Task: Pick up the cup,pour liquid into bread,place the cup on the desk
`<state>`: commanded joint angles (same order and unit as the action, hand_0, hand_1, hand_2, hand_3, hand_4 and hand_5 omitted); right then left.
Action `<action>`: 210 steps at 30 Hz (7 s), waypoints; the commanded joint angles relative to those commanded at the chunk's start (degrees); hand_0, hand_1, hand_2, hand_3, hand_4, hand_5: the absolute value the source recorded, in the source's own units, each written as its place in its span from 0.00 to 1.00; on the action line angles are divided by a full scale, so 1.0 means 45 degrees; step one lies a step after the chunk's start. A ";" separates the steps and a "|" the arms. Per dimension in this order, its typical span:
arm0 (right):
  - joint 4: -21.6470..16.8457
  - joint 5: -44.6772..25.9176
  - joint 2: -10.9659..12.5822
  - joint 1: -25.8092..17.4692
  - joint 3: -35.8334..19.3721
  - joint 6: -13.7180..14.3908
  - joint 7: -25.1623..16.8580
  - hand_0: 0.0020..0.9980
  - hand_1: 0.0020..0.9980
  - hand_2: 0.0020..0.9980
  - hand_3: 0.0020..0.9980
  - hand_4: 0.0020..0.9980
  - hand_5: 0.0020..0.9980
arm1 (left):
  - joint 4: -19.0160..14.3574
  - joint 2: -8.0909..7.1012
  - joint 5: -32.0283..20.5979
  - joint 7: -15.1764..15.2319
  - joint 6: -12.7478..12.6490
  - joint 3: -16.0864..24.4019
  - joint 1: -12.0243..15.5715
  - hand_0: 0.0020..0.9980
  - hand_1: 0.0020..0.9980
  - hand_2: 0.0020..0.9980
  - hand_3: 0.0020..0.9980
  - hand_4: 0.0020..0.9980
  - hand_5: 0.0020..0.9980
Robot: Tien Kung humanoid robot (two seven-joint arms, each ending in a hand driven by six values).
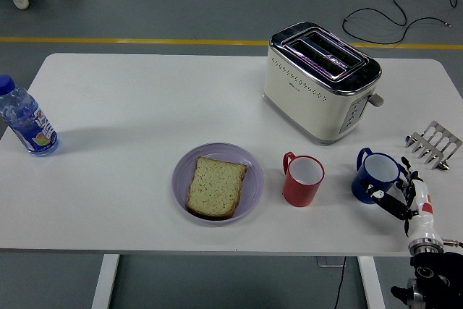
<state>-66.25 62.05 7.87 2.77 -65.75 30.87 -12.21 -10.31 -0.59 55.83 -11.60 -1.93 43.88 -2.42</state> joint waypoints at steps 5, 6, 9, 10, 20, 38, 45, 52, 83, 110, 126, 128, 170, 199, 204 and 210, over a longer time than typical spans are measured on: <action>0.0148 0.0001 -0.0072 -0.0017 0.0082 0.0095 -0.0008 0.95 0.86 0.94 0.98 1.00 0.18 | 0.0000 0.0000 0.0073 0.0001 0.0003 0.0087 -0.0029 0.66 0.70 0.73 0.62 0.36 0.94; 0.0165 0.0046 -0.0079 -0.0005 0.0090 0.0114 0.0015 0.95 0.86 0.94 0.98 1.00 0.18 | 0.0000 0.0000 0.0083 0.0001 0.0003 0.0100 -0.0037 0.66 0.70 0.73 0.62 0.36 0.94; 0.0237 0.0202 -0.0104 0.0070 0.0113 0.0261 0.0039 0.96 0.86 0.96 1.00 1.00 0.17 | 0.0000 -0.0003 0.0057 0.0004 0.0003 0.0057 -0.0066 0.66 0.70 0.73 0.62 0.36 0.94; 0.0276 0.0236 -0.0112 0.0104 0.0127 0.0334 0.0031 0.96 0.86 0.96 1.00 1.00 0.17 | 0.0000 -0.0004 0.0048 0.0003 0.0003 0.0037 -0.0078 0.66 0.70 0.73 0.62 0.36 0.94; 0.0464 0.0193 -0.0170 0.0217 0.0197 0.0597 0.0012 0.97 0.86 0.97 1.00 1.00 0.14 | 0.0000 0.0002 0.0062 -0.0011 0.0004 0.0044 -0.0109 0.66 0.70 0.73 0.62 0.36 0.94; 0.0394 -0.0674 -0.0266 0.0500 0.0490 0.1201 -0.0495 0.97 0.86 0.97 1.00 1.00 0.14 | 0.0000 0.0040 -0.0093 0.0009 0.0000 -0.0061 -0.0158 0.66 0.70 0.73 0.62 0.36 0.94; 0.0529 -0.0769 -0.0305 0.0627 0.0624 0.1358 -0.0478 0.97 0.86 0.97 1.00 1.00 0.14 | 0.0000 0.0053 -0.0095 0.0000 0.0003 -0.0072 -0.0120 0.66 0.70 0.73 0.62 0.36 0.94; 0.0701 -0.0883 -0.0324 0.0691 0.0772 0.1358 -0.0500 0.97 0.86 0.97 1.00 1.00 0.13 | 0.0000 0.0055 -0.0039 -0.0013 0.0008 -0.0062 -0.0082 0.66 0.70 0.73 0.62 0.36 0.94; 0.1347 -0.1802 -0.0443 0.1240 0.1145 0.1358 -0.1059 0.83 0.73 0.83 0.91 1.00 0.11 | 0.0000 0.0009 -0.0106 -0.0025 0.0043 -0.0365 0.0055 0.66 0.71 0.73 0.62 0.36 0.95; 0.0707 -0.3259 -0.0267 0.1168 0.0635 0.1358 -0.2940 0.44 0.45 0.54 0.60 0.78 0.03 | 0.0000 0.0028 0.0093 -0.0054 0.0068 -0.0168 -0.0024 0.66 0.71 0.73 0.62 0.36 0.95; -0.2479 -0.1965 0.0726 0.0433 -0.1096 0.1358 -0.2415 0.39 0.40 0.52 0.53 0.72 0.00 | 0.0000 -0.0036 0.0243 -0.0049 0.0043 -0.0014 -0.0177 0.66 0.71 0.73 0.62 0.36 0.95; -0.2725 -0.1826 0.0794 0.0346 -0.1134 0.1358 -0.2294 0.39 0.40 0.52 0.53 0.72 0.00 | 0.0000 -0.0044 0.0224 -0.0041 0.0038 -0.0032 -0.0185 0.66 0.71 0.73 0.62 0.36 0.95; -0.7929 0.4252 0.3273 0.2554 0.2428 0.1312 0.5494 0.30 0.27 0.47 0.53 0.75 0.00 | 0.0000 -0.0044 0.0330 0.0006 -0.0024 0.0456 -0.0038 0.66 0.70 0.73 0.62 0.36 0.94; -0.6229 0.9460 0.1689 0.9416 0.9447 -0.0971 0.8171 0.29 0.27 0.47 0.53 0.67 0.00 | 0.0000 -0.0019 -0.0276 0.0003 -0.0027 0.0017 0.0138 0.66 0.70 0.73 0.62 0.36 0.94; -0.4694 1.0097 0.1224 1.0150 1.0106 -0.1142 0.7980 0.30 0.26 0.47 0.53 0.66 0.00 | 0.0000 -0.0061 -0.0222 0.0002 -0.0026 0.0035 0.0186 0.66 0.70 0.73 0.62 0.36 0.94; -0.3393 1.1441 0.0963 1.0929 1.0673 -0.1518 0.8034 0.33 0.27 0.47 0.53 0.65 0.00 | 0.0000 -0.0048 -0.0321 0.0002 -0.0028 -0.0056 0.0174 0.66 0.71 0.73 0.62 0.36 0.94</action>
<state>-81.52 113.54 12.20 51.95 -17.72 24.04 23.95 -10.31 -0.80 54.39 -11.59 -2.06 43.63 -1.64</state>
